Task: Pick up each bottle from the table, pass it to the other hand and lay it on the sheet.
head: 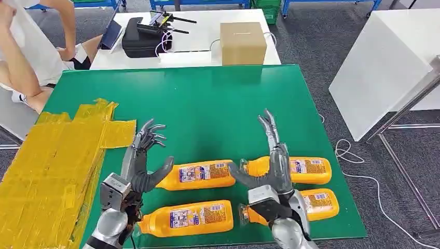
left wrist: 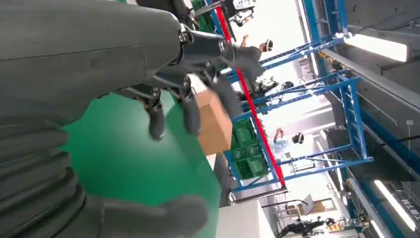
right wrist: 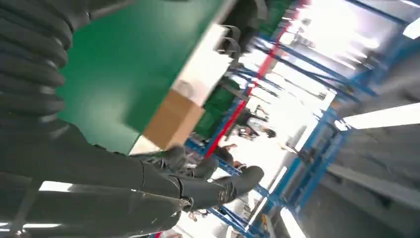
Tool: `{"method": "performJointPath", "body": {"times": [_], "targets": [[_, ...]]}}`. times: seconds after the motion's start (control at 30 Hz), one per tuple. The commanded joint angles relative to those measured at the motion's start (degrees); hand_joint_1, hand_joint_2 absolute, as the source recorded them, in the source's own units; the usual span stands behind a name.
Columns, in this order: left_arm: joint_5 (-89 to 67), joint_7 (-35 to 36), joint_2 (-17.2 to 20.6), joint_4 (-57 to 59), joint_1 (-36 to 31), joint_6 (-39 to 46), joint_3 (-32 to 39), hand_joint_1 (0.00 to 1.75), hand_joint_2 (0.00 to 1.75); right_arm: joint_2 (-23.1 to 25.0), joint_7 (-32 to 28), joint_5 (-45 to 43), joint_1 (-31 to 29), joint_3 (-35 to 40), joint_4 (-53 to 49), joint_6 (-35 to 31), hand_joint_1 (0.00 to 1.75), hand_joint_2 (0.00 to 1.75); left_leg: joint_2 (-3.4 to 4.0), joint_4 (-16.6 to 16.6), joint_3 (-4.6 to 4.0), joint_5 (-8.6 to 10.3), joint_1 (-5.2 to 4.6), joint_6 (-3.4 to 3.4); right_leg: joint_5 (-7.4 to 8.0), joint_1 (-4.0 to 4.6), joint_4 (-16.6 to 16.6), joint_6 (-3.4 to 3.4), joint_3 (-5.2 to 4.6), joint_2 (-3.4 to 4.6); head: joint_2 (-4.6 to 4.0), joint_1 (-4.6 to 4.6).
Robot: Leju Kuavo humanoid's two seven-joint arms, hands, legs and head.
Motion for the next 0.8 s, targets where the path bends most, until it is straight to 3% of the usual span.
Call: {"method": "performJointPath", "body": {"times": [0.03,0.4,0.8], "targets": [[-0.41,0.78,-0.75,2.2,-2.05,-2.05,-0.08,0.0,1.75,-3.2,5.18,12.36,-6.79,5.26,12.4,-1.37,0.0,1.75,0.06,-0.07,0.14,-0.02,0.05,-0.02,0.02,0.05,-0.12,0.03,0.14,0.04,0.0,-0.02],[-2.91,1.6,-2.1,2.68,-3.95,-1.11,-1.4,0.0,1.75,-3.92,8.95,21.22,-11.63,9.69,20.11,3.03,0.0,1.75,0.0,-0.03,0.11,0.0,0.02,-0.02,0.02,0.02,-0.06,0.03,0.07,-0.01,0.0,-0.02],[-1.89,1.85,-3.06,6.07,-7.32,-2.65,-3.14,0.0,1.75,0.05,9.22,21.1,-20.01,13.81,33.68,8.8,0.0,1.75,0.07,-0.04,0.16,-0.01,0.06,-0.03,0.04,0.06,-0.09,0.02,0.11,0.05,0.0,-0.02]]}}
